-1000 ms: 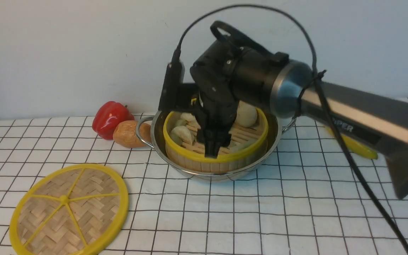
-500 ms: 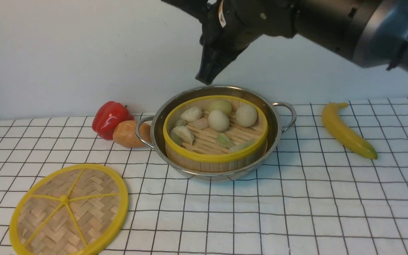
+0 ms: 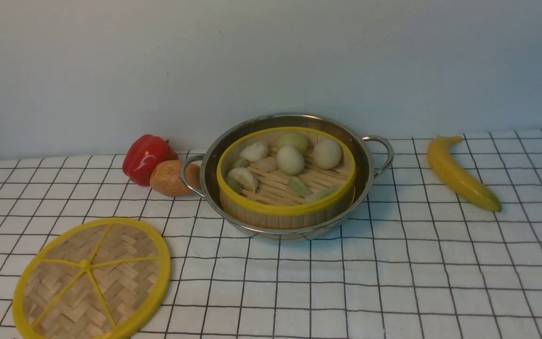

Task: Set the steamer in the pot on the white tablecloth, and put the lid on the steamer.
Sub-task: 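Grasp the bamboo steamer lid lying on the table by its centre knob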

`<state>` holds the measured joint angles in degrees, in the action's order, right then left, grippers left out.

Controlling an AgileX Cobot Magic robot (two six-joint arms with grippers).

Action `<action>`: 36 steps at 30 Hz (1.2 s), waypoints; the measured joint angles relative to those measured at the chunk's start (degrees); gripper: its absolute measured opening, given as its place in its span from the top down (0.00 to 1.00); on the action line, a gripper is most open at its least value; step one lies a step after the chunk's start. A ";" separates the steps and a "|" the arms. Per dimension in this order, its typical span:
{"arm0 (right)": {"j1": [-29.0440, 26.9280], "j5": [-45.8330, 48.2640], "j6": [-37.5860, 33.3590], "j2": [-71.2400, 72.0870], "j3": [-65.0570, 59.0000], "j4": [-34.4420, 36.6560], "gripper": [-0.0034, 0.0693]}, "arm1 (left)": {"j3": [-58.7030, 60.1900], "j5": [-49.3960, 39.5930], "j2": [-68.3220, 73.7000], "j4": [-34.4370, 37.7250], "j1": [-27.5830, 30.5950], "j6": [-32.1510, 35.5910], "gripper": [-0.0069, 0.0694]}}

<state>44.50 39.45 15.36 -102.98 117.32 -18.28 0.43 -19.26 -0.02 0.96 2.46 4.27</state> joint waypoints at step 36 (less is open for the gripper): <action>-47.25 -16.19 17.47 83.07 -93.01 0.21 0.89 | 0.00 0.00 0.00 0.00 0.00 0.00 0.59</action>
<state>-2.75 23.26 32.82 -19.91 24.32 -18.07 0.43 -19.26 -0.02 0.96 2.46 4.27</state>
